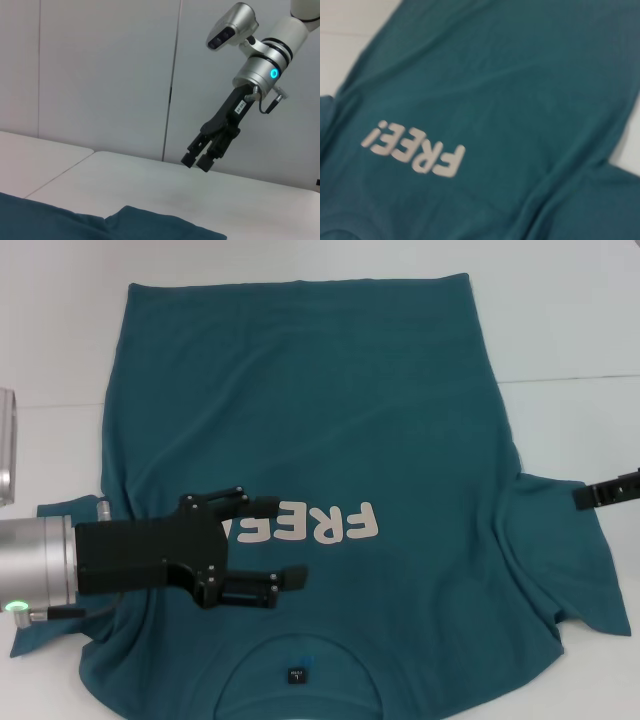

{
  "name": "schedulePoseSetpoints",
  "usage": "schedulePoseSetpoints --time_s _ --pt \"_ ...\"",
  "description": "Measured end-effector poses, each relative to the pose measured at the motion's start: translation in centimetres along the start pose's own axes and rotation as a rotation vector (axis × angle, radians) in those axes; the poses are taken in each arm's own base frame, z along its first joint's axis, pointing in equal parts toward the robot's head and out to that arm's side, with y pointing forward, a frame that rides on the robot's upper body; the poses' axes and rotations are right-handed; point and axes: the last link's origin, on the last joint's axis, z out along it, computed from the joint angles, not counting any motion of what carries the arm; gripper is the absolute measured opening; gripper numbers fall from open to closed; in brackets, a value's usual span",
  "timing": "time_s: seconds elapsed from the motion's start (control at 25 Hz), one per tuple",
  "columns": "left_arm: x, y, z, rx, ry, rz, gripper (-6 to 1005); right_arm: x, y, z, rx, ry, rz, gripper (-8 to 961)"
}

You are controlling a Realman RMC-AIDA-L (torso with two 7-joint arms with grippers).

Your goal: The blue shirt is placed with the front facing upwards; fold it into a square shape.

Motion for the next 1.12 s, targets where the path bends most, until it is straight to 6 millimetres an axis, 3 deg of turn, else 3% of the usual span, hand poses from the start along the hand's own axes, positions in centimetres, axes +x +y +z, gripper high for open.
schedulePoseSetpoints --time_s 1.12 --pt "-0.3 0.2 0.2 -0.005 -0.004 -0.007 936 2.2 -2.5 0.7 0.109 0.189 0.143 915"
